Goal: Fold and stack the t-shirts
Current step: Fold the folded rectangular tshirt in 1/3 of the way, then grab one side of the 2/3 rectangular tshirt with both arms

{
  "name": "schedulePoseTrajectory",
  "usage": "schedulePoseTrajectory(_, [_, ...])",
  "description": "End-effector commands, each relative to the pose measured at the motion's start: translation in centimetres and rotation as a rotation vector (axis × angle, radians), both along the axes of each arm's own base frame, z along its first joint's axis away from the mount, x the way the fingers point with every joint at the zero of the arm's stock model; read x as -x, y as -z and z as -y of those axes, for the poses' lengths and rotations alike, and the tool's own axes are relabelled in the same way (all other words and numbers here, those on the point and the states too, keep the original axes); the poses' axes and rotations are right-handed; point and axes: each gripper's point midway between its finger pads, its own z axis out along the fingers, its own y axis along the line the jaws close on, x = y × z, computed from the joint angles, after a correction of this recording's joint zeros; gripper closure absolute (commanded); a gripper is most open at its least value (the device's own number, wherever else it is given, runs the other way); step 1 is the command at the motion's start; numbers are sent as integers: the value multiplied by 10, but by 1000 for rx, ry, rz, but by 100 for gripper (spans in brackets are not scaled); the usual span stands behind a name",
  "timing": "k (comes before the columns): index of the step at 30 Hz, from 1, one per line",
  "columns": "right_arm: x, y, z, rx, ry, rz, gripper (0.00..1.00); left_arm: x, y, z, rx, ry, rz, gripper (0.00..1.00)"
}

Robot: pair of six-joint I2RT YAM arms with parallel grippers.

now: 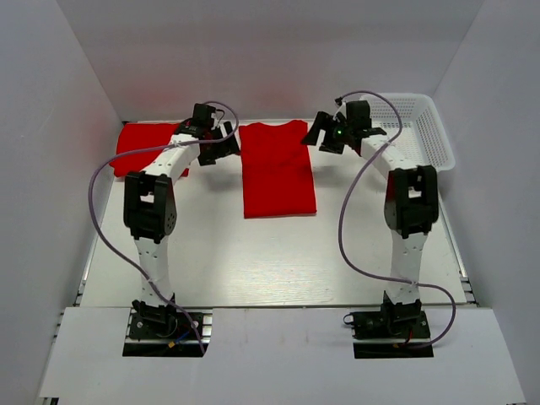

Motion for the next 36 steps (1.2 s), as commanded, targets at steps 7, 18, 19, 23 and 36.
schedulePoseTrajectory(7, [140, 15, 21, 140, -146, -51, 10, 110, -13, 50, 155, 251, 12, 0])
schedulePoseTrajectory(18, [202, 78, 27, 110, -191, -208, 10, 178, 57, 64, 55, 318, -175, 0])
schedulePoseTrajectory(19, [203, 78, 24, 97, -201, -205, 10, 180, 58, 67, 54, 328, -175, 0])
schedulePoseTrajectory(23, [206, 91, 22, 78, -203, -244, 10, 184, 78, 64, 36, 321, -213, 5])
schedulePoseTrajectory(36, [205, 116, 9, 34, -219, -311, 57, 214, 112, 62, 29, 345, -281, 60])
